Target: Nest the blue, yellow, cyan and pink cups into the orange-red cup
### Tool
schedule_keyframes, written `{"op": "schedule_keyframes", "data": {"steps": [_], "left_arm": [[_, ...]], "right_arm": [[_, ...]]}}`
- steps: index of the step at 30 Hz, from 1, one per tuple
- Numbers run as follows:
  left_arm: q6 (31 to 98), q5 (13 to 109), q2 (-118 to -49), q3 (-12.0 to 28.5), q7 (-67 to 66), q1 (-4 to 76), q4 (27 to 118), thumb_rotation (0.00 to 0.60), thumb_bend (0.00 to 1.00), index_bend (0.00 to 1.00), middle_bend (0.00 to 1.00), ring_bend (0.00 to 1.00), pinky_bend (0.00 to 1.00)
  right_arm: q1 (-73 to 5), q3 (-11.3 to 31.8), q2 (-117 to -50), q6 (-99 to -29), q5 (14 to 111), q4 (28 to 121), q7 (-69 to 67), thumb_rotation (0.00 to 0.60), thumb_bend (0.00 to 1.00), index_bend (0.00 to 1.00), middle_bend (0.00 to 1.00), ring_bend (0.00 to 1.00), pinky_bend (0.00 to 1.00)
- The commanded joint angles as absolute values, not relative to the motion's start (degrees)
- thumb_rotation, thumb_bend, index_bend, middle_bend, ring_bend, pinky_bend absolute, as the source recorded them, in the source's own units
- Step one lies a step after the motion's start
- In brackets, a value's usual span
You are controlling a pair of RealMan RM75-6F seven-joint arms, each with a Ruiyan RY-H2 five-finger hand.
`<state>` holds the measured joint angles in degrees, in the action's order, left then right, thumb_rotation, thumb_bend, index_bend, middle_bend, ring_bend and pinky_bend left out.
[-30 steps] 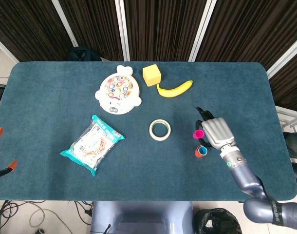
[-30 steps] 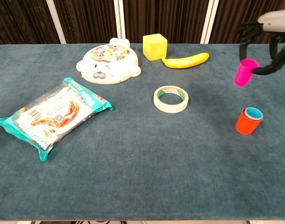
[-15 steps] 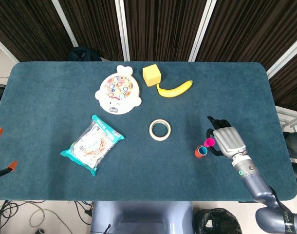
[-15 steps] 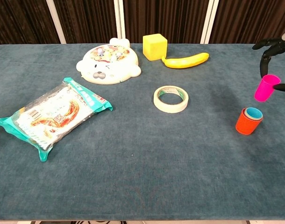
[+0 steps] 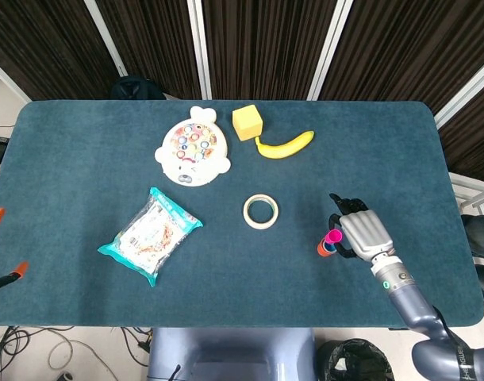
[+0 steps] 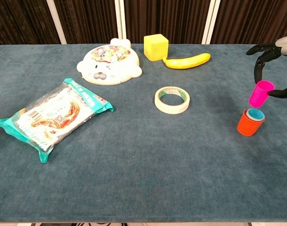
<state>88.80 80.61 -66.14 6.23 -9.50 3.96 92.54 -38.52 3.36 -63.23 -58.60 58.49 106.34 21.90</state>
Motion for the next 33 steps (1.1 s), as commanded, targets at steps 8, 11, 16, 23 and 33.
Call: {"op": "schedule_keyframes", "data": {"steps": [8,11,16,23,33], "left_arm": [[88.8,80.7,-66.2,6.2,-9.6,4.0,92.5,0.600,0.13,0.07,0.02,0.00,0.00],[88.8,80.8,-66.3,6.1,-9.8,4.0,92.5,0.600,0.13,0.07,0.02,0.00,0.00],[88.7,80.9,-66.4,6.0,-10.2,4.0,92.5,0.600,0.13,0.07,0.02,0.00,0.00],[88.7,80.8,-66.6,6.0,-10.5,4.1,92.4,0.600,0.13,0.07,0.02,0.00,0.00],[88.7,80.9,-66.6,6.0,-10.6,4.1,92.4,0.600,0.13,0.07,0.02,0.00,0.00]], "right_arm": [[-38.4,3.4,-64.0,-58.3,57.4,105.9,22.9,0.600,0.47,0.53,0.03,0.13,0.13],[-38.3,3.3,-64.0,-58.2,57.4,106.0,22.9,0.600,0.47,0.53,0.03,0.13,0.13],[-38.0,3.0,-64.2,-57.7,57.6,105.8,22.8,0.600,0.47,0.53,0.03,0.13,0.13],[-37.7,2.9,-64.6,-57.5,57.8,105.0,22.6,0.600,0.47,0.53,0.03,0.13,0.13],[-37.6,2.8,-65.2,-56.8,57.5,104.2,22.6,0.600,0.47,0.53,0.03,0.13,0.13]]}}
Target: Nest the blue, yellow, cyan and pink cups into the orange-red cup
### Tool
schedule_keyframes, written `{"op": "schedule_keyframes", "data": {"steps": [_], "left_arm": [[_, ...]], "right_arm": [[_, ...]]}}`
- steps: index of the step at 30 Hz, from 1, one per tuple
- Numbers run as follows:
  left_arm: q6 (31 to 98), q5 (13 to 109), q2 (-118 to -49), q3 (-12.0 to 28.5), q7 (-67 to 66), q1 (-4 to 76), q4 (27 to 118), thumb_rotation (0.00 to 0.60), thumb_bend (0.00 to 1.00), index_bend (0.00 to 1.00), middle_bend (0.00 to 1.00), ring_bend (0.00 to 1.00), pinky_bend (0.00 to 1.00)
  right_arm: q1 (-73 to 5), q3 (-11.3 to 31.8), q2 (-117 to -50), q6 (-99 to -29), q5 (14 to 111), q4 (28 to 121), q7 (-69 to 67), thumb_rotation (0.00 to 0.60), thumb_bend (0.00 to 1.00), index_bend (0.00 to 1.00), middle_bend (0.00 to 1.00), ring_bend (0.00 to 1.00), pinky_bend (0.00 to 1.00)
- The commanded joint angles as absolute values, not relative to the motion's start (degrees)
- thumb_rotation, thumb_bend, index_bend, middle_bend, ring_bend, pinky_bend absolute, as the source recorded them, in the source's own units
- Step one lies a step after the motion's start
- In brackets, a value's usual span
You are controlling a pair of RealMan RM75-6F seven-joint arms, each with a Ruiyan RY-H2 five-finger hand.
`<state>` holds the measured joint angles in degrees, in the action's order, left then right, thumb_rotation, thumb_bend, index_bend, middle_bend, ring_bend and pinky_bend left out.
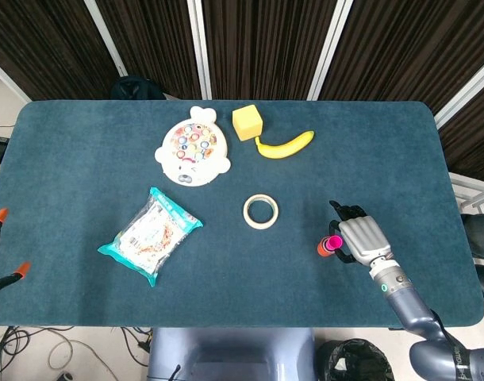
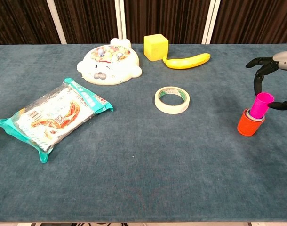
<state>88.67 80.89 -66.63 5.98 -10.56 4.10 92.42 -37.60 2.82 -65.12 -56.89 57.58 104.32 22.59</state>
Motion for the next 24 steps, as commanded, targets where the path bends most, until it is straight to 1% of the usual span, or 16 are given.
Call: {"op": "schedule_keyframes", "data": {"steps": [1,6,8,11,14,20,24], "left_arm": [[88.7,80.9,-66.6,6.0,-10.6,4.1,92.4,0.600,0.13,0.07,0.02,0.00,0.00],[88.6,81.0,-66.7,5.9,-10.7,4.1,92.4,0.600,0.13,0.07,0.02,0.00,0.00],[88.6,81.0,-66.7,5.9,-10.7,4.1,92.4,0.600,0.13,0.07,0.02,0.00,0.00],[88.7,81.0,-66.7,5.9,-10.7,4.1,92.4,0.600,0.13,0.07,0.02,0.00,0.00],[88.7,80.9,-66.6,6.0,-10.6,4.1,92.4,0.600,0.13,0.07,0.02,0.00,0.00],[88.6,80.9,-66.6,6.0,-10.5,4.1,92.4,0.600,0.13,0.07,0.02,0.00,0.00],[88.8,80.8,-66.5,6.1,-10.4,4.0,92.4,0.600,0.13,0.07,0.02,0.00,0.00]], "right_arm": [[-37.5,2.8,-65.2,-56.8,57.5,104.2,22.6,0.600,0.47,0.53,0.03,0.13,0.13],[-37.5,2.7,-65.4,-56.3,57.5,103.9,22.7,0.600,0.47,0.52,0.03,0.13,0.13],[-37.6,2.6,-65.4,-56.1,57.4,103.8,22.7,0.600,0.47,0.46,0.03,0.13,0.12],[-37.9,2.3,-65.0,-55.1,57.0,103.8,23.3,0.600,0.47,0.30,0.03,0.12,0.11],[-38.3,2.3,-64.6,-54.1,56.2,104.1,23.6,0.600,0.47,0.20,0.03,0.11,0.11],[-38.7,2.4,-63.9,-53.3,55.6,104.8,23.9,0.600,0.47,0.07,0.00,0.08,0.09],[-38.9,2.4,-63.3,-52.9,55.2,105.3,24.1,0.600,0.47,0.04,0.00,0.08,0.09]]}}
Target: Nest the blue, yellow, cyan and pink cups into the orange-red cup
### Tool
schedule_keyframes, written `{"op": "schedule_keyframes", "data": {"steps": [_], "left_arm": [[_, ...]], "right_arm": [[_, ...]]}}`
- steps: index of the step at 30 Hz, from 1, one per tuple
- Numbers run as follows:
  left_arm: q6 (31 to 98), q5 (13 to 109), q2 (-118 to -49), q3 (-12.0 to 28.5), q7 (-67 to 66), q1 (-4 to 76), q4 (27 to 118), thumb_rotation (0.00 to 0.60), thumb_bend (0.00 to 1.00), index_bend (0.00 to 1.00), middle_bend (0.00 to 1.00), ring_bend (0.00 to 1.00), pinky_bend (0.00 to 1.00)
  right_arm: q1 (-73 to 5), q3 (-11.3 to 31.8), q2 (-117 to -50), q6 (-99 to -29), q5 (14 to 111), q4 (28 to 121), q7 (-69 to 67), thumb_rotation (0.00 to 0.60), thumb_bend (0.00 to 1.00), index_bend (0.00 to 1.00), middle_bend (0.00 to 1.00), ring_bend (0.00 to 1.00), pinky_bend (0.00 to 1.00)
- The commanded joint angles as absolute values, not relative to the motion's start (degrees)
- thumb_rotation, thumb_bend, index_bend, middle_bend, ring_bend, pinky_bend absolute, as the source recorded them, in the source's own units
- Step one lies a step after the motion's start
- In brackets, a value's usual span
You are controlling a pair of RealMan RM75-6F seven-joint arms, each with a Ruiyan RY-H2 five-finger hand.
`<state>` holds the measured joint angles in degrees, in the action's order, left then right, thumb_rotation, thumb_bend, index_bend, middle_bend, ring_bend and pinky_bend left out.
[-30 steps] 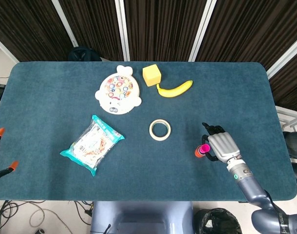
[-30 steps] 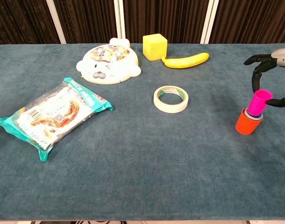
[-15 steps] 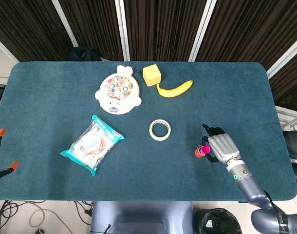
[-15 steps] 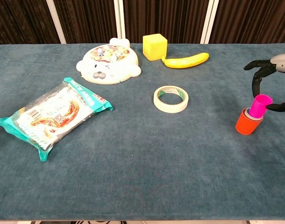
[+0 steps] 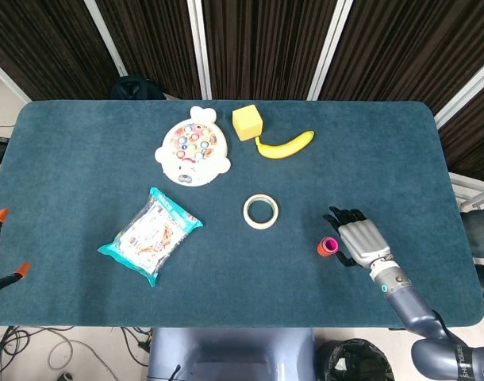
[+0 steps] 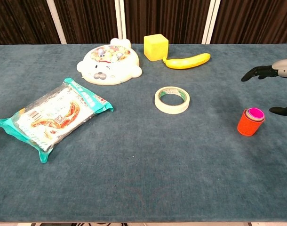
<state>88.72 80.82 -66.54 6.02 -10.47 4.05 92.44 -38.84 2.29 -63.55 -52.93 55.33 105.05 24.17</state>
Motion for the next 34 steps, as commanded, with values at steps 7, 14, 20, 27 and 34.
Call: {"op": "schedule_keyframes", "data": {"steps": [7,14,20,27,34], "left_arm": [[88.7,80.4,-66.4,6.2,-10.3,4.0,92.4,0.600,0.13,0.07,0.02,0.00,0.00],[89.2,80.2,-65.8,6.4,-9.6,3.6,93.0,0.600,0.13,0.07,0.02,0.00,0.00],[89.3,80.2,-65.2,6.4,-8.8,3.4,93.4,0.600,0.13,0.07,0.02,0.00,0.00],[89.2,80.1,-64.5,6.4,-7.7,3.2,93.7,0.600,0.13,0.07,0.02,0.00,0.00],[89.3,79.4,-64.2,6.5,-7.9,2.9,94.3,0.600,0.13,0.07,0.02,0.00,0.00]], "right_arm": [[-36.1,4.2,-61.8,-60.8,60.3,107.1,22.1,0.600,0.47,0.03,0.00,0.06,0.06],[-27.0,1.6,-58.7,-71.2,70.2,111.1,11.8,0.600,0.47,0.03,0.00,0.05,0.03],[-16.9,-3.1,-62.4,-85.7,81.9,107.0,9.5,0.600,0.47,0.03,0.00,0.04,0.02],[-10.4,-5.3,-68.3,-93.8,88.1,100.3,12.3,0.600,0.47,0.03,0.00,0.03,0.01],[-8.6,-4.6,-70.9,-94.9,89.1,95.7,12.7,0.600,0.47,0.03,0.00,0.03,0.01]]}}
